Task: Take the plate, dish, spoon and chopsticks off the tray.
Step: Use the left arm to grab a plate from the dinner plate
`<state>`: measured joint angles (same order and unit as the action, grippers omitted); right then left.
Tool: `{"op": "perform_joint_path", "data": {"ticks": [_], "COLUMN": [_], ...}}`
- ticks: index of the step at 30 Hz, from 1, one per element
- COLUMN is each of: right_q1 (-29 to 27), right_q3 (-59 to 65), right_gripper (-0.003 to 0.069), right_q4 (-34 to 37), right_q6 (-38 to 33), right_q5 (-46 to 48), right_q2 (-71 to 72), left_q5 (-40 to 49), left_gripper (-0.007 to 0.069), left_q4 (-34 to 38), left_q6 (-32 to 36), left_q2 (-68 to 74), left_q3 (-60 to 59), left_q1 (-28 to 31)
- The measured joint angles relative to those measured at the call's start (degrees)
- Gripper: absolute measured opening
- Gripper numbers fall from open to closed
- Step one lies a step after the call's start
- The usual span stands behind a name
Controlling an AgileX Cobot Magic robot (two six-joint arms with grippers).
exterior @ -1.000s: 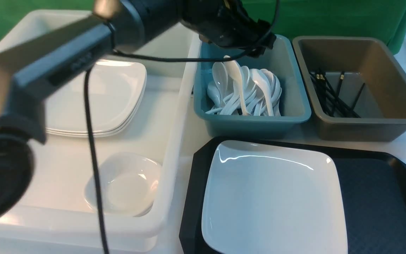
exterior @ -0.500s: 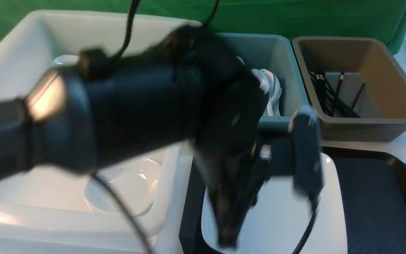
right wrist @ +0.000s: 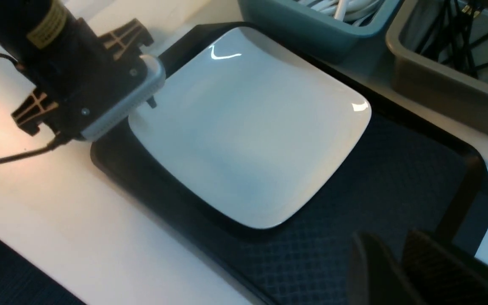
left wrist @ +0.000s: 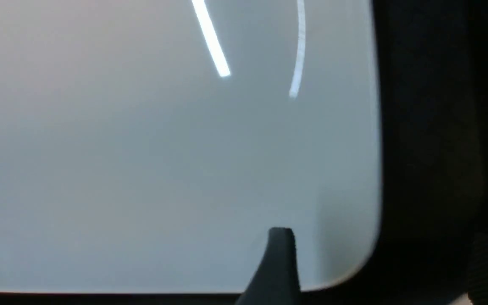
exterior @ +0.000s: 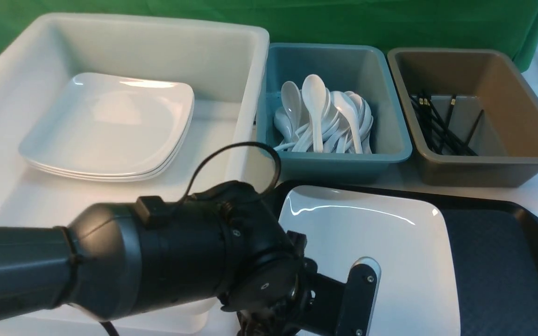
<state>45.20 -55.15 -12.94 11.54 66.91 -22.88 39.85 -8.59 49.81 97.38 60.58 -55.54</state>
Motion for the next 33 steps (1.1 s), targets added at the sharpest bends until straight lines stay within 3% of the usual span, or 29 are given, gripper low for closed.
{"op": "perform_joint_path", "data": {"ticks": [11,21,33], "right_q1": [0.00,0.00,0.00], "right_q3": [0.00,0.00,0.00], "right_gripper": [0.0156,0.0161,0.0165], "right_q4": [0.24,0.24,0.42], "right_q6": [1.04,1.05,1.05], "right_q5": [0.00,0.00,0.00], "right_q2": [0.00,0.00,0.00], "left_q5": [-2.16,-3.37,-5.82], "left_gripper": [0.0486,0.0476,0.0442], "left_q4": [-0.01,1.89,-3.93], "left_q6": [1.95,6.26,3.63], "left_q2": [2.69,4.90,7.71], "left_q3": [-0.01,-0.01,0.16], "left_q1": [2.02,2.02,1.96]}}
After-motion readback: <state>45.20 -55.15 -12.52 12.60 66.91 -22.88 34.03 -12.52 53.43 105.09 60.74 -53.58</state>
